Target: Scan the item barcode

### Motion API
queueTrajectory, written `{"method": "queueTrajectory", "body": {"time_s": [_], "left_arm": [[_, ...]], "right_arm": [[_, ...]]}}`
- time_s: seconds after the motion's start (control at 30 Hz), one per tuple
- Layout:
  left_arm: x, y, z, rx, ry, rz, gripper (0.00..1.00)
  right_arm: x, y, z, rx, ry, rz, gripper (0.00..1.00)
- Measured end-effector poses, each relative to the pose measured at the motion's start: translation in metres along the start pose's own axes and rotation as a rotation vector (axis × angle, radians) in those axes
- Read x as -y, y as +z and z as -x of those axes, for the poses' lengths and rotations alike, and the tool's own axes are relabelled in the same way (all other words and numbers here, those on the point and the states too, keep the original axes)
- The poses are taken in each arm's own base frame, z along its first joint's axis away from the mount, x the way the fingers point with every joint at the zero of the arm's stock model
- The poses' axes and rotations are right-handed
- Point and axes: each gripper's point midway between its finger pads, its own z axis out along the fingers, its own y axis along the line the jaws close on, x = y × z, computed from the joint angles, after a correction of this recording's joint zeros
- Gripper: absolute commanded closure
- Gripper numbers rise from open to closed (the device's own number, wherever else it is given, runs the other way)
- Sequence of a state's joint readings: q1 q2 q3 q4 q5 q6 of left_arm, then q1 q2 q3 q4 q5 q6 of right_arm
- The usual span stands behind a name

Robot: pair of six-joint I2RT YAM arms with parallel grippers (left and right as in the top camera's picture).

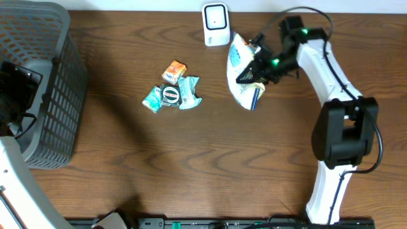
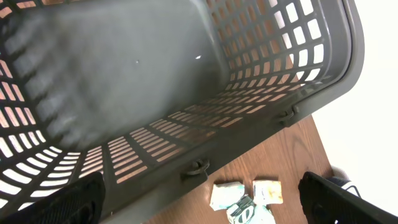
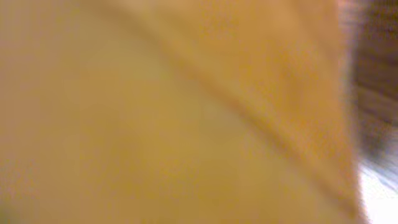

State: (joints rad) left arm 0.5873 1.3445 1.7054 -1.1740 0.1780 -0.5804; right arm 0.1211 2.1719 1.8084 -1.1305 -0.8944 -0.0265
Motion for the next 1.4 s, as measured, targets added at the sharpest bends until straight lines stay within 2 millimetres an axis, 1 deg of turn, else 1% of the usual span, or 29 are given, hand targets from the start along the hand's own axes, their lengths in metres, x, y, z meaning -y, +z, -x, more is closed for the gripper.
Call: {"method": "queueTrajectory", "body": {"time_s": [0.03,0.07,0.1,0.2,0.23,0.27,0.3,0.33,0.4,0.43,0.5,0.53,0.6,0.67,0.73,0.77,0.83,0.87,0.9,0.93,1.0,1.03,1.07,1.1,1.2,1.27,1.33,1.37,1.4], "left_arm": [[0.0,0.0,0.0,-0.001,0.0,0.001,0.03],[0.0,0.0,0.0,0.0,0.0,0.0,0.02],[0.0,0.0,0.0,0.0,0.0,0.001,0.02],[0.0,0.0,0.0,0.0,0.0,0.0,0.02],[0.0,0.0,0.0,-0.001,0.0,0.0,0.02],[0.0,0.0,0.0,0.0,0.0,0.0,0.02],[0.0,0.0,0.0,-0.001,0.0,0.0,0.02],[0.0,0.0,0.0,0.0,0.0,0.0,0.03],[0.0,0.0,0.0,-0.001,0.0,0.0,0.02],[0.0,0.0,0.0,0.0,0.0,0.0,0.02],[0.0,0.0,0.0,0.0,0.0,0.001,0.02],[0.0,0.0,0.0,0.0,0.0,0.0,0.02],[0.0,0.0,0.0,0.0,0.0,0.0,0.03],[0.0,0.0,0.0,0.0,0.0,0.001,0.02],[0.0,0.0,0.0,0.0,0.0,0.001,0.02],[0.0,0.0,0.0,0.0,0.0,0.001,0.02],[0.0,0.0,0.0,0.0,0.0,0.0,0.02],[0.0,0.0,0.0,0.0,0.0,0.0,0.02],[0.0,0.0,0.0,0.0,0.0,0.0,0.02],[0.0,0.0,0.0,0.0,0.0,0.0,0.02],[0.0,0.0,0.0,0.0,0.0,0.0,0.02],[0.0,0.0,0.0,-0.001,0.0,0.0,0.02],[0.0,0.0,0.0,0.0,0.0,0.0,0.02],[0.0,0.0,0.0,0.0,0.0,0.0,0.02],[0.0,0.0,0.0,-0.001,0.0,0.0,0.02],[0.0,0.0,0.0,0.0,0.0,0.0,0.02],[0.0,0.0,0.0,-0.001,0.0,0.0,0.02],[0.0,0.0,0.0,0.001,0.0,0.0,0.02],[0.0,0.0,0.0,-0.001,0.0,0.001,0.02]], "right_arm": [[0.009,0.005,-0.004,0.007,0.009,0.052,0.81],[0.017,0.011,-0.009,0.007,0.023,0.077,0.78],[0.025,0.016,-0.014,0.004,0.041,0.097,0.78],[0.06,0.031,-0.034,-0.012,0.161,0.102,0.78],[0.071,0.033,-0.039,-0.019,0.212,0.084,0.73],[0.083,0.031,-0.044,-0.02,0.264,0.06,0.65],[0.095,0.025,-0.045,-0.013,0.307,0.023,0.63],[0.106,0.019,-0.046,-0.004,0.341,-0.009,0.63],[0.123,0.001,-0.05,0.004,0.418,-0.066,0.59],[0.13,-0.008,-0.053,0.004,0.457,-0.093,0.55],[0.143,-0.034,-0.057,0.005,0.537,-0.161,0.48],[0.147,-0.045,-0.056,0.011,0.555,-0.197,0.46],[0.149,-0.07,-0.057,0.007,0.578,-0.287,0.46],[0.143,-0.094,-0.052,0.017,0.558,-0.376,0.48],[0.128,-0.11,-0.049,0.028,0.522,-0.429,0.53],[0.118,-0.116,-0.046,0.038,0.489,-0.451,0.58],[0.097,-0.12,-0.038,0.055,0.401,-0.49,0.64],[0.086,-0.116,-0.035,0.056,0.356,-0.502,0.71],[0.07,-0.104,-0.031,0.044,0.287,-0.512,0.75],[0.06,-0.09,-0.027,0.032,0.232,-0.52,0.76],[0.048,-0.066,-0.021,0.016,0.149,-0.542,0.79],[0.043,-0.052,-0.022,0.001,0.114,-0.563,0.82],[0.04,-0.039,-0.026,-0.024,0.092,-0.618,0.86],[0.037,-0.026,-0.034,-0.054,0.082,-0.67,0.87],[0.045,-0.009,-0.047,-0.087,0.068,-0.772,0.87],[0.057,0.0,-0.057,-0.11,0.071,-0.827,0.84],[0.071,0.007,-0.066,-0.124,0.082,-0.86,0.66],[0.079,0.009,-0.072,-0.131,0.093,-0.877,0.65],[0.087,0.012,-0.076,-0.132,0.103,-0.891,0.61]]}}
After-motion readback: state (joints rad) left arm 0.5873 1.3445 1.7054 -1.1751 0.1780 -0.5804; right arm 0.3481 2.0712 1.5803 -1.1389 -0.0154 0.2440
